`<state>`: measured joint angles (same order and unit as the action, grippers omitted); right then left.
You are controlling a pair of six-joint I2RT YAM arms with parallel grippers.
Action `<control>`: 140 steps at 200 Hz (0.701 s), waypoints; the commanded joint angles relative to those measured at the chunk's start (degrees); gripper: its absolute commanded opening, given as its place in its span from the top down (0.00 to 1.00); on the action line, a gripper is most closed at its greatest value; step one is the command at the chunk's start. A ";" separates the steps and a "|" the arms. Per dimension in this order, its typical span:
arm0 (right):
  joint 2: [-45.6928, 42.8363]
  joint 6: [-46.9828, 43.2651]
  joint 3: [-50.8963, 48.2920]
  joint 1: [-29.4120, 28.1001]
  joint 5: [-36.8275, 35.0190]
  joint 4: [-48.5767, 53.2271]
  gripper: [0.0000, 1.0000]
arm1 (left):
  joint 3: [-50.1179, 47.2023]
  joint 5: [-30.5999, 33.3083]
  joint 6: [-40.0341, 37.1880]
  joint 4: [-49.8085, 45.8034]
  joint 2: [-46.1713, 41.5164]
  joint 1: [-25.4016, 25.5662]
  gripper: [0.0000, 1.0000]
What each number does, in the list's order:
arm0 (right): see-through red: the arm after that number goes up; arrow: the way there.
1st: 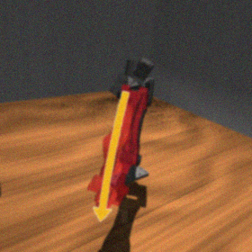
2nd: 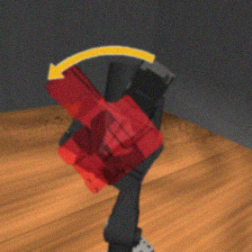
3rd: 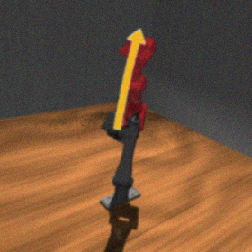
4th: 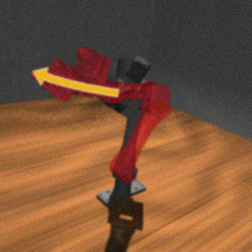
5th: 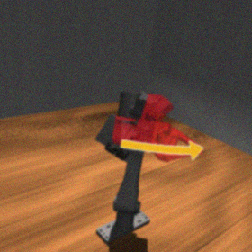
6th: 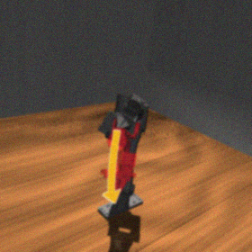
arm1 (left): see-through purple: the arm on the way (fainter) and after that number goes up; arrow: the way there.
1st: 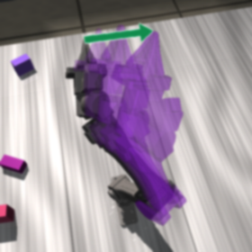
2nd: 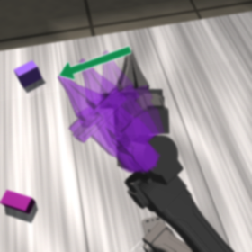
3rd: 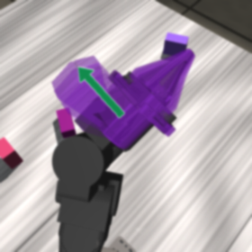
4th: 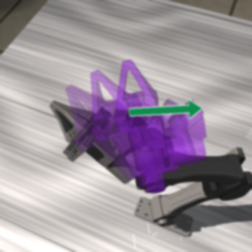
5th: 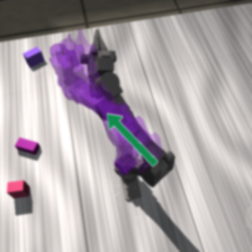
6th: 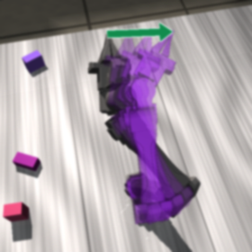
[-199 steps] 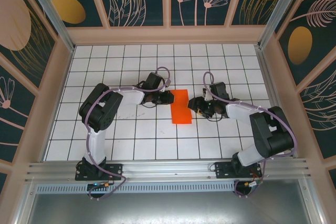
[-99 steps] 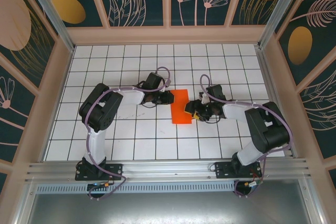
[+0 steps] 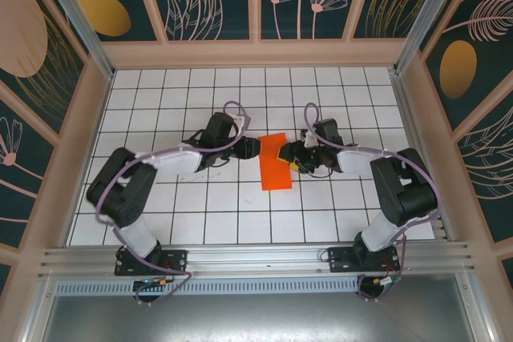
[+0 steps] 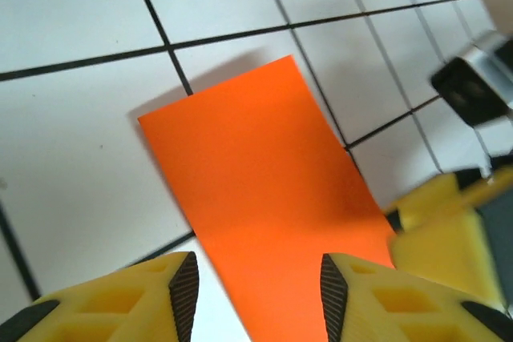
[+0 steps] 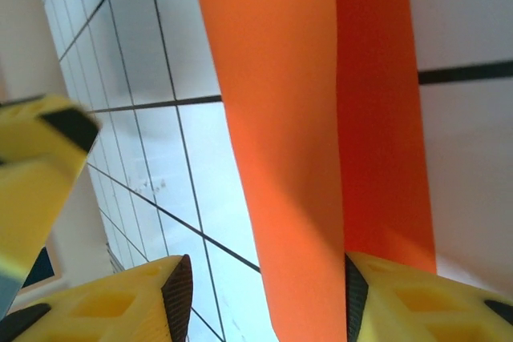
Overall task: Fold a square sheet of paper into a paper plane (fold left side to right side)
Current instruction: Fold the triangle a second time at the center of the table.
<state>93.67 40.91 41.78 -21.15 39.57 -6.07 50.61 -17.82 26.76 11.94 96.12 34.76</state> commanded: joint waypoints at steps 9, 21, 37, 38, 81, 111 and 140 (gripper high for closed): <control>1.42 -1.32 3.92 0.41 2.32 0.79 0.48 | -6.97 6.70 -4.43 4.52 -8.72 5.75 0.47; 2.07 -1.86 5.14 0.53 2.42 1.62 0.48 | -8.13 9.48 -5.37 3.48 -11.04 9.18 0.45; 2.91 -2.52 6.65 0.65 2.53 2.61 0.48 | -8.42 12.92 -5.90 1.81 -12.42 13.54 0.43; 2.96 -2.55 6.69 0.62 2.57 2.62 0.48 | -8.38 13.13 -5.92 1.70 -12.43 13.82 0.43; 4.54 -3.16 8.70 0.69 2.89 3.70 0.48 | -4.48 21.87 -3.12 -2.66 -7.70 24.89 0.33; 5.42 -3.47 9.68 0.69 2.90 4.28 0.49 | 0.14 28.17 -2.25 -7.02 -1.81 29.17 0.24; 5.88 -3.46 9.95 0.61 3.01 4.31 0.49 | 4.69 33.19 -1.99 -11.24 3.54 30.75 0.15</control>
<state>98.52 38.68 50.22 -20.71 41.30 -2.74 51.13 7.86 24.18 6.04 96.03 64.71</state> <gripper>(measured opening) 0.513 0.834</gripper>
